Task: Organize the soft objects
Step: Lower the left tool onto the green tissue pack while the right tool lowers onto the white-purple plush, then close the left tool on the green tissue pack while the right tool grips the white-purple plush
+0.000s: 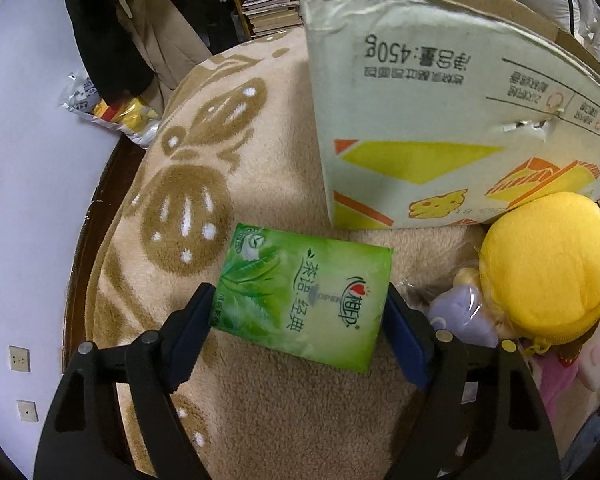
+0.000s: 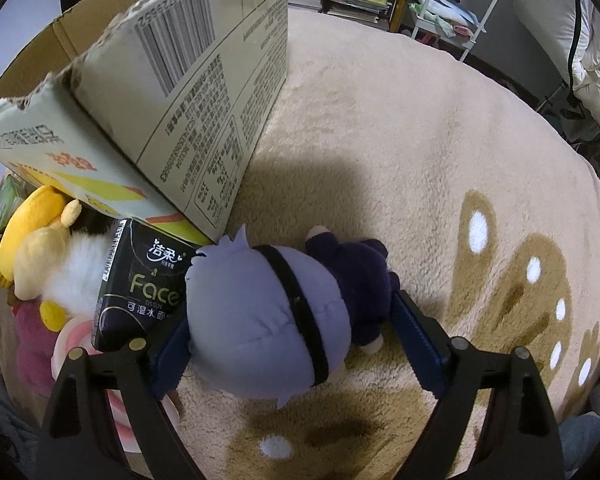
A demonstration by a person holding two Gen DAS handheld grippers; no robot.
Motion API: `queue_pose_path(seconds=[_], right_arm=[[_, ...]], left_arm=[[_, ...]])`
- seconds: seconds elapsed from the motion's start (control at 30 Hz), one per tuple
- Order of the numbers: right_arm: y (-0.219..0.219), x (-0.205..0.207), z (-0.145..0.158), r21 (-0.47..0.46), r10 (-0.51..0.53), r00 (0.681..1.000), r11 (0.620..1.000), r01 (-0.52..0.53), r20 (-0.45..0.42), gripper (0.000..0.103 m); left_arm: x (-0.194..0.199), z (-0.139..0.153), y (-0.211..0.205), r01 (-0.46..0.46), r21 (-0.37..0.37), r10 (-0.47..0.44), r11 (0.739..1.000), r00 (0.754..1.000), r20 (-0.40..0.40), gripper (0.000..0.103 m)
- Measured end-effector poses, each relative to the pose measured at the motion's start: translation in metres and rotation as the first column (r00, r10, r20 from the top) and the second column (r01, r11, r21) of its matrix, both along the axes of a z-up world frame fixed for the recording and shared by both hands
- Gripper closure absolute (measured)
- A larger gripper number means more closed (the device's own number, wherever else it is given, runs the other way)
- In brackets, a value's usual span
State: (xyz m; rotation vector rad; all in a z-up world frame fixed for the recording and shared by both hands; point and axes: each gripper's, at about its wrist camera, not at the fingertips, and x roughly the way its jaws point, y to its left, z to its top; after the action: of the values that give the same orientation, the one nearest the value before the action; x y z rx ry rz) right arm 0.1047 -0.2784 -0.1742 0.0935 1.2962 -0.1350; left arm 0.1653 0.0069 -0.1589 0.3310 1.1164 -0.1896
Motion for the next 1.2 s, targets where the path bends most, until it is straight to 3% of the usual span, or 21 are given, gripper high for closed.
queue_pose_path(seconds=[0.47,0.9,1.1,1.17,1.2], right_arm=[[-0.003,-0.004,0.006,0.037,-0.016,1.000,0.999,0.016,0.000,0.013],[-0.003,-0.008,0.014,0.028,0.002,1.000,1.000,-0.002,0.013,0.020],[0.001,-0.013,0.019,0.030,-0.002,1.000,1.000,0.002,0.025,0.025],[0.001,-0.016,0.022,0.046,-0.009,0.999,0.999,0.007,0.031,0.037],[0.001,-0.017,0.024,0.055,-0.007,0.999,0.998,0.005,0.037,0.037]], left_arm=[[-0.004,0.006,0.008,-0.078,0.034,0.078,0.996,0.997,0.016,0.023],[-0.016,0.025,0.012,-0.082,0.033,0.079,0.996,0.994,0.082,0.023],[-0.030,0.039,0.017,-0.103,0.024,0.100,0.994,0.989,0.106,0.024],[-0.036,0.044,0.019,-0.113,0.022,0.109,0.993,0.987,0.119,0.024],[-0.039,0.047,0.021,-0.118,0.020,0.115,0.993,0.986,0.122,0.023]])
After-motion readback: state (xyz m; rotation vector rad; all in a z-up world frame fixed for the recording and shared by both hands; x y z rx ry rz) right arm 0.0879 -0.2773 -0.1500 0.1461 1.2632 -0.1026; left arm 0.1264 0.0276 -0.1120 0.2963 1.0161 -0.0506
